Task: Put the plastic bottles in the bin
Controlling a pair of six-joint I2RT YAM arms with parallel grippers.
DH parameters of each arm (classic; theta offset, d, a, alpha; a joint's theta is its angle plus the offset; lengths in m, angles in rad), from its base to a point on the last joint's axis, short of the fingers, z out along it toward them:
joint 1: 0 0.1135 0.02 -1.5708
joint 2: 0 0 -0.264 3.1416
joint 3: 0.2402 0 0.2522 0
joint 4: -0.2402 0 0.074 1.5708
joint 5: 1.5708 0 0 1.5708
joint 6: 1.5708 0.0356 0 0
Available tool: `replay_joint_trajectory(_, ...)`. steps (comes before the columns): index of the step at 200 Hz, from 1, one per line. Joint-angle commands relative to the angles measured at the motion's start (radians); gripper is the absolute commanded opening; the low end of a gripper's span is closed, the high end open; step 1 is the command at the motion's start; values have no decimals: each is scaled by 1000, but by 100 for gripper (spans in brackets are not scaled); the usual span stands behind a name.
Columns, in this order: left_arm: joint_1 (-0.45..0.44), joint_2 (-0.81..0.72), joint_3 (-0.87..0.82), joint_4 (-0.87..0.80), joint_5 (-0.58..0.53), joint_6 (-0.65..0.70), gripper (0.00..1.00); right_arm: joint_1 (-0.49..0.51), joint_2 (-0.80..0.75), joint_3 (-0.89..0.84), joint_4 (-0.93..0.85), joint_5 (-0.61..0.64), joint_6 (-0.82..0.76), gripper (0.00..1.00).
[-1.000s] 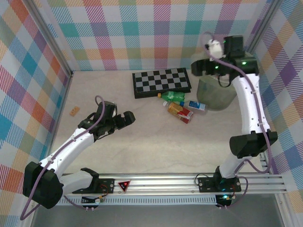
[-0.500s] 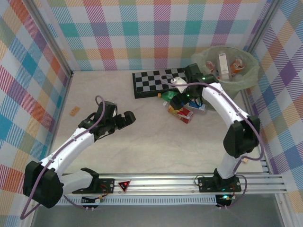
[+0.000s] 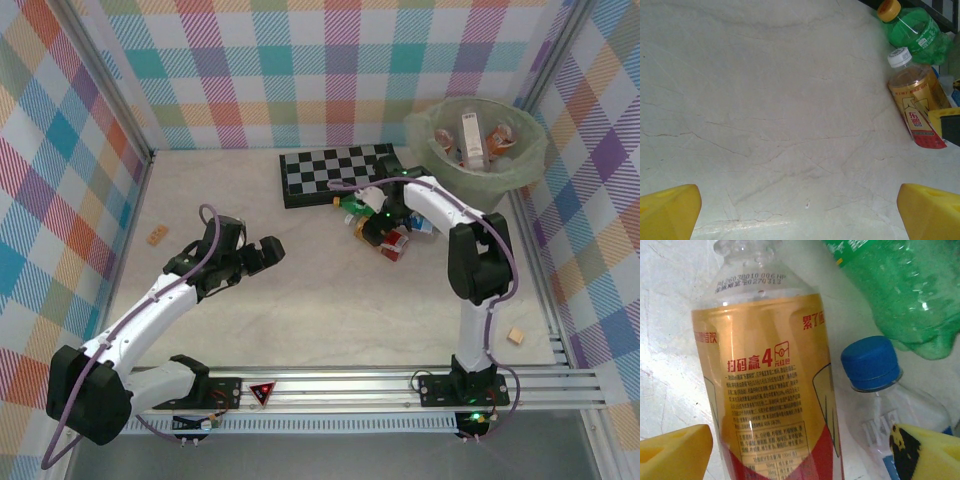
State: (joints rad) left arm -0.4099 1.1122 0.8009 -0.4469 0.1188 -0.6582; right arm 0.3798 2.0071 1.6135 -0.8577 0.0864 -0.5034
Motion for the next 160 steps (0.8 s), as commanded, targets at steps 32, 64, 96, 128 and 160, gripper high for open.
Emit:
replay_joint_trajectory(32,10,-11,0,-26,-11,26,100,2,32,-54,-28,-75,79,86)
replay_joint_trajectory(64,10,8,2,-18,2,22,100,4,33,-82,-9,-69,109,76)
replay_joint_trajectory(96,10,3,5,-16,0,17,100,3,10,-72,-4,-98,130,69)
replay_joint_trajectory(128,10,6,12,-20,1,17,100,3,-35,-21,-32,-158,173,60)
replay_joint_trajectory(160,10,8,13,-16,2,17,100,4,-101,38,-85,-188,225,58)
